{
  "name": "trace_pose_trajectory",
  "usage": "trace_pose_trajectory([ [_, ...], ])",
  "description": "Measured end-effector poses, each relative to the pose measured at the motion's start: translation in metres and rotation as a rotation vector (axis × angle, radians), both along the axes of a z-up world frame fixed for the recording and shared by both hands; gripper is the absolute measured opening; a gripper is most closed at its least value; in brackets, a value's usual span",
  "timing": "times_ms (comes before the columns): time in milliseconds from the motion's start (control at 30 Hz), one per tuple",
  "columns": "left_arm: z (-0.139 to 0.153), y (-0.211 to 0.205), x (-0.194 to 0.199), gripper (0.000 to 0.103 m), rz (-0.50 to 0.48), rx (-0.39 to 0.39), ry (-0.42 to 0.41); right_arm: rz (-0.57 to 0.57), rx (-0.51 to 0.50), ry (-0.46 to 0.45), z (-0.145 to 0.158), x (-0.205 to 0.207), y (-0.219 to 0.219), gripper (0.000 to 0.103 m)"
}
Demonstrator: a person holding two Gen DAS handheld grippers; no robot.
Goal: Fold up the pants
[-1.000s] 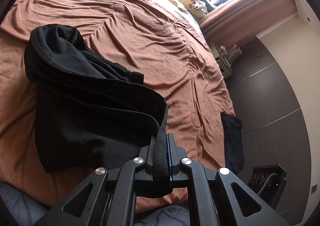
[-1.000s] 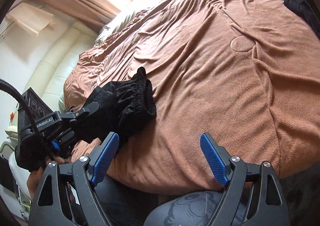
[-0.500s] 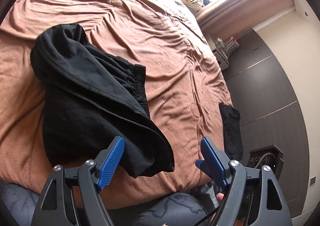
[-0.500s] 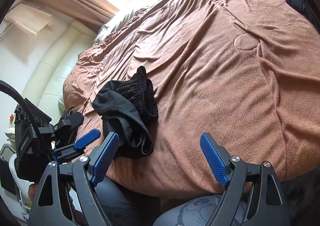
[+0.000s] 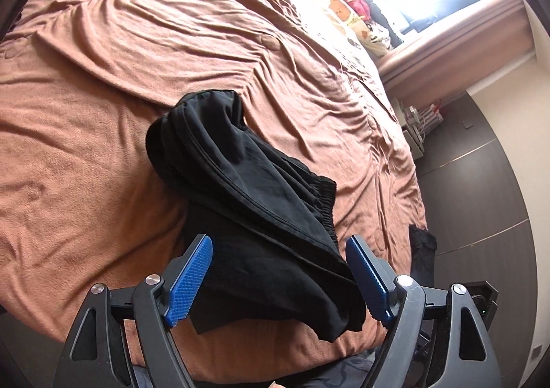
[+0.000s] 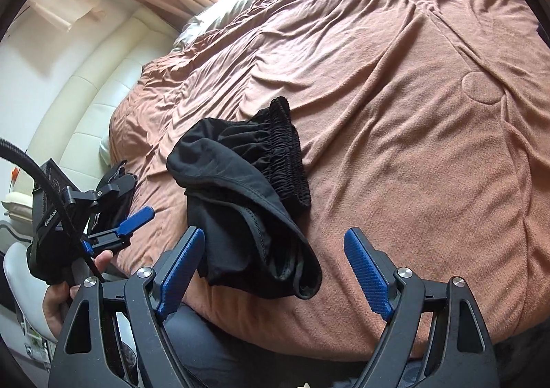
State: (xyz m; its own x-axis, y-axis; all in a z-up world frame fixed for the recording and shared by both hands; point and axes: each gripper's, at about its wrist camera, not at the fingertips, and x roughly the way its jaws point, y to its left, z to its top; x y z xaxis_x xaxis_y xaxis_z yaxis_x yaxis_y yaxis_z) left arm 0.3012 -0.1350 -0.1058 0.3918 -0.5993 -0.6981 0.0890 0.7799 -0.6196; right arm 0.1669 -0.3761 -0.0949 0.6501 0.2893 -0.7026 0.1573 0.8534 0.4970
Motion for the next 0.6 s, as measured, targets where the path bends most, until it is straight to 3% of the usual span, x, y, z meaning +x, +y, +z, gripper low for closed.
trace_pose_trajectory([
  [433, -0.056, 0.009, 0.038, 0.082, 0.050, -0.062, 0.108, 0.078, -0.046, 0.027, -0.025, 0.047, 0.026, 0.083],
  [600, -0.070, 0.008, 0.052, 0.082, 0.083, -0.048, 0.110, 0.075, -0.011, 0.042, -0.033, 0.053, 0.023, 0.072],
])
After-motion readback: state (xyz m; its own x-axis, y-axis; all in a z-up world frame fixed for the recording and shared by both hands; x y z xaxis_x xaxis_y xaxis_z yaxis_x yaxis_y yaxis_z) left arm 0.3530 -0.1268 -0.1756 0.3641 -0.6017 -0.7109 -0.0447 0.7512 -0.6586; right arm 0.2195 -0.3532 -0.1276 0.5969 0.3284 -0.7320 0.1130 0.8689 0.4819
